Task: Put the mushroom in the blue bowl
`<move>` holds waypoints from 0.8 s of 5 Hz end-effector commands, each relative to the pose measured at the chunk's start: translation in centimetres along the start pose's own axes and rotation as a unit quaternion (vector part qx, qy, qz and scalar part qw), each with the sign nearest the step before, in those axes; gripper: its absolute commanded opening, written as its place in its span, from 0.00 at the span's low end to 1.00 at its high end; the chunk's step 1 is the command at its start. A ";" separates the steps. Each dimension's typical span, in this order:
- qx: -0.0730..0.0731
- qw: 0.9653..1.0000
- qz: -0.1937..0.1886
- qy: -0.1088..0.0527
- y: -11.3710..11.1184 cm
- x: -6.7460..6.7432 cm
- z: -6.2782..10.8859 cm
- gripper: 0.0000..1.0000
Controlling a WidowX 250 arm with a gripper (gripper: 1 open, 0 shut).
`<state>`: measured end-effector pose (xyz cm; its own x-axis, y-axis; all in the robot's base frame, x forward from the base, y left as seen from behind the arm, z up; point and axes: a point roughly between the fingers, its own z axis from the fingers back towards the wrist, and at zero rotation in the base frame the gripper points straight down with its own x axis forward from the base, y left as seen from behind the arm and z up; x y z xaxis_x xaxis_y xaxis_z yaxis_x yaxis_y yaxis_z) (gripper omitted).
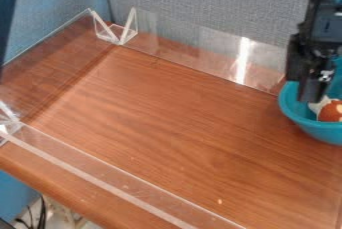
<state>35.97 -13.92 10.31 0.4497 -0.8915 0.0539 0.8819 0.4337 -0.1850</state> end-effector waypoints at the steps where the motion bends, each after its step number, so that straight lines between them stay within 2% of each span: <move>1: 0.036 0.999 -0.002 -0.033 0.6 0.7 4.2 1.00; 2: 0.031 0.999 0.006 -0.031 2.0 1.4 4.3 0.00; 3: 0.028 0.999 0.009 -0.031 2.0 1.9 3.1 1.00; 4: 0.026 0.999 0.009 -0.034 1.9 2.4 2.1 0.00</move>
<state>39.05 -14.58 10.28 0.4862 -0.8700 0.0821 0.8666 0.4679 -0.1735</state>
